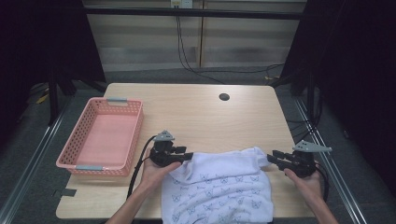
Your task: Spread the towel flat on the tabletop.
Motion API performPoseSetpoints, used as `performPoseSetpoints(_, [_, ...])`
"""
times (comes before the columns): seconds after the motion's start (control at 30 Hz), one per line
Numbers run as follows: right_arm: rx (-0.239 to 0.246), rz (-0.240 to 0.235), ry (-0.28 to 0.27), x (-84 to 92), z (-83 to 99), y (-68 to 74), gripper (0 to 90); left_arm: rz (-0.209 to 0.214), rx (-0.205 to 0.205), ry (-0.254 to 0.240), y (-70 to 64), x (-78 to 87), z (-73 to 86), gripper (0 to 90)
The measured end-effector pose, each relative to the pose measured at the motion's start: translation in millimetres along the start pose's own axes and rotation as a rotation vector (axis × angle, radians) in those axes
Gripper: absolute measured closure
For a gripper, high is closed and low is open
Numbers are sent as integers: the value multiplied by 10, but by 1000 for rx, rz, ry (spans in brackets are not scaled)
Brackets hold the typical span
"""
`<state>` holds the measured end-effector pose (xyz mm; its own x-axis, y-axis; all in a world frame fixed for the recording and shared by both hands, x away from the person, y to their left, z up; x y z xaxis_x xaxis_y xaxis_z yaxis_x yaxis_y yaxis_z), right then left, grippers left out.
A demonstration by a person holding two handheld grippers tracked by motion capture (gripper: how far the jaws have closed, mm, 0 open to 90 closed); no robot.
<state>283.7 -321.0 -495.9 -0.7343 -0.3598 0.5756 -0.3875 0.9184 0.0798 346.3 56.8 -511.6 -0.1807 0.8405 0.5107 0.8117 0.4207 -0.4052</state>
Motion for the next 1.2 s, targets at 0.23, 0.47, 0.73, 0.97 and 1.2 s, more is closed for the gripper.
performPoseSetpoints(0.23, [0,-63,46,-82,110,35,534,-6,-40,96,-57,-101,200,458])
performPoseSetpoints(0.47, [5,-114,34,-91,39,148,864,-9,-56,35,-112,-78,173,766])
performPoseSetpoints(0.73, [-25,-71,-92,129,-224,31,871,-12,-70,-132,-92,339,-106,845])
performPoseSetpoints(0.97, [-12,-70,-175,259,-560,9,872,-17,-117,-194,-106,635,-384,851])
performPoseSetpoints(1.2, [24,-60,-254,271,-1024,-2,873,-57,-148,-239,-16,807,-776,850])
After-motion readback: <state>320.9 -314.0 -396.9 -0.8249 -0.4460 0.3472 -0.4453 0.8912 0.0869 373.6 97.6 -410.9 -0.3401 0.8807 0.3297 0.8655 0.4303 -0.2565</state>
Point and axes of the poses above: each handheld gripper's, and its own axes: x roughly backward along the jaws, z roughly out of its underside, y roughly to its left, the point moved 5 cm from there along -x, roughly forward along the jaws, and after that the axes turned 8 degrees about z, right-handed, at the moved point
